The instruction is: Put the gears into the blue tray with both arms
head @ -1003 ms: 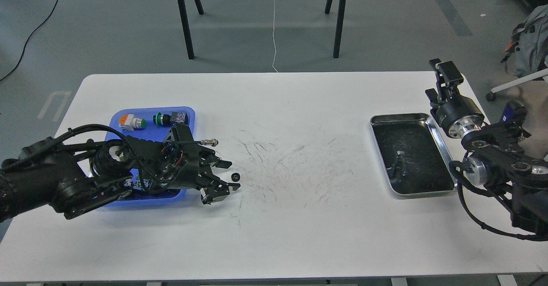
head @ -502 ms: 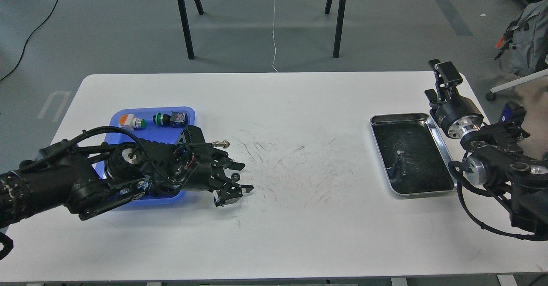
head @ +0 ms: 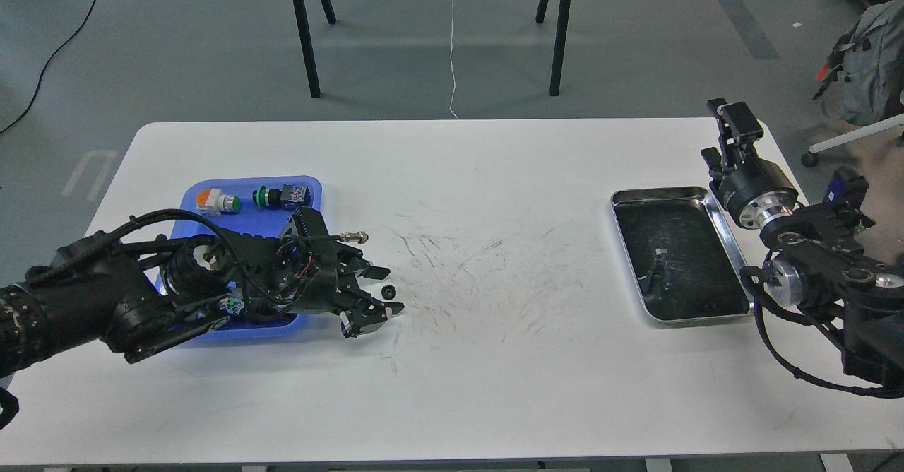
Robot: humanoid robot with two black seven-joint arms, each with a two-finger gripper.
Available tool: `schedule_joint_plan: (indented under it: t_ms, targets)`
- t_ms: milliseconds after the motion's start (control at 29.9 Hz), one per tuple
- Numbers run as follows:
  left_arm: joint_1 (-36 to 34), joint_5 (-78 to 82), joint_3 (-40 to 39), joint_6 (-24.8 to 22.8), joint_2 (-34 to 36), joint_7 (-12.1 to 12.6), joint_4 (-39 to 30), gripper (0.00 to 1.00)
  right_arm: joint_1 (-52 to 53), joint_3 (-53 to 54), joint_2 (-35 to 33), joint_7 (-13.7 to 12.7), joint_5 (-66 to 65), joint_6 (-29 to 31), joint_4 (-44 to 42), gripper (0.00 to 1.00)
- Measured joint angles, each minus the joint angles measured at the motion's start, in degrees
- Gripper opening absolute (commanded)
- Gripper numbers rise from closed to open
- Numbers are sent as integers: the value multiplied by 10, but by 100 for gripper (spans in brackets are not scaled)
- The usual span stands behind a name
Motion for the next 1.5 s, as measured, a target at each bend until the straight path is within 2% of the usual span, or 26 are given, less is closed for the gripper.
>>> schedule_joint_plan:
  t_ms: [67, 201, 635, 702, 836, 903, 1170, 1505]
  targets:
    - [2, 1, 0, 0, 0, 0, 0, 51, 0, 0, 0, 0, 0, 0, 0, 96]
    - [2, 2, 0, 0, 2, 0, 0, 43, 0, 0, 0, 0, 0, 0, 0, 96]
    - [0, 7, -1, 9, 4, 0, -3, 31, -4, 0, 0, 1, -1, -1, 0, 96]
    - [0, 7, -1, 9, 4, 0, -3, 26, -4, 0, 0, 1, -1, -1, 0, 96]
    - [0, 7, -1, 11, 4, 0, -3, 25, -4, -1, 0, 1, -3, -1, 0, 96]
    - [-1, 8, -1, 11, 4, 0, -3, 20, -4, -1, 0, 1, -4, -2, 0, 96]
    - [1, 19, 0, 13, -1, 0, -3, 16, -5, -1, 0, 1, -5, -3, 0, 96]
    - [-3, 20, -1, 12, 6, 0, -3, 15, -5, -2, 5, 1, -15, -4, -1, 96]
